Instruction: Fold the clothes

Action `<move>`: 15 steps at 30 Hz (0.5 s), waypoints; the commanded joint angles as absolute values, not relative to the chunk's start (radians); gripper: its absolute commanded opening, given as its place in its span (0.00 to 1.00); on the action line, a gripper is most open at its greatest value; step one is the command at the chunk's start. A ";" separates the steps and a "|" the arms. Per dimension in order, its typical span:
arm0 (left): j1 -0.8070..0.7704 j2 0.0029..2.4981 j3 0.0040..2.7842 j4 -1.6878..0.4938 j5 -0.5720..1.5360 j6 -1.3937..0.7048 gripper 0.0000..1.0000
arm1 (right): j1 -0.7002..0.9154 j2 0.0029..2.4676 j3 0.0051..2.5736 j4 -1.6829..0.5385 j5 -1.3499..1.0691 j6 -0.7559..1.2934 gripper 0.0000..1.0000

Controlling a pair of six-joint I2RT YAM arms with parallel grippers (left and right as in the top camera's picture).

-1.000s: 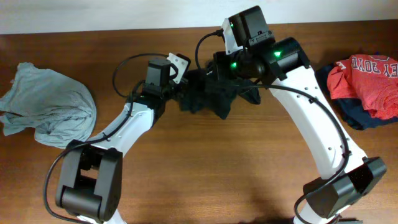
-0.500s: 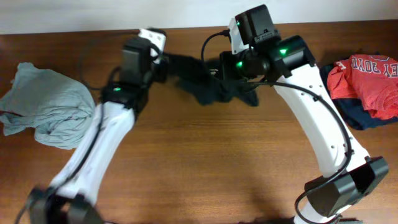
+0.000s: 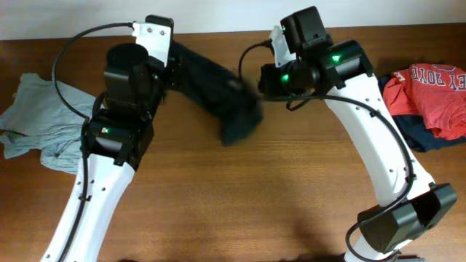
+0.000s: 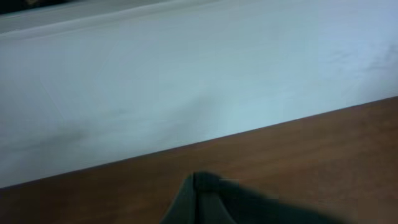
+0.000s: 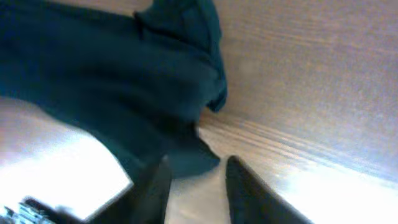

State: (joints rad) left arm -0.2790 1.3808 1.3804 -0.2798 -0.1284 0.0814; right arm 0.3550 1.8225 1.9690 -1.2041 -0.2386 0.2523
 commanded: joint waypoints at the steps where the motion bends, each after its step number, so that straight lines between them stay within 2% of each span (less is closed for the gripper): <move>1: -0.274 1.367 1.391 -0.270 -0.147 0.076 0.01 | 0.345 1.825 1.987 -1.229 -0.260 0.232 0.49; 3: -0.274 1.367 1.391 -0.263 -0.148 0.076 0.00 | 0.345 1.825 1.986 -1.247 -0.259 0.215 0.61; 5: -0.274 1.367 1.391 -0.253 -0.148 0.076 0.01 | 0.345 1.826 1.986 -1.265 -0.259 0.212 0.66; 11: -0.274 1.367 1.391 -0.241 -0.147 0.076 0.00 | 0.378 1.826 1.901 -1.242 -0.258 0.205 0.66; 15: -0.274 1.368 1.391 -0.226 -0.175 0.076 0.00 | 0.430 1.826 1.748 -1.145 -0.258 0.212 0.66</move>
State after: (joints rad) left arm -0.2790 1.3808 1.3804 -0.2424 -0.1402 0.0814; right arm 0.3901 1.8225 1.8313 -1.1728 -0.2531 0.2211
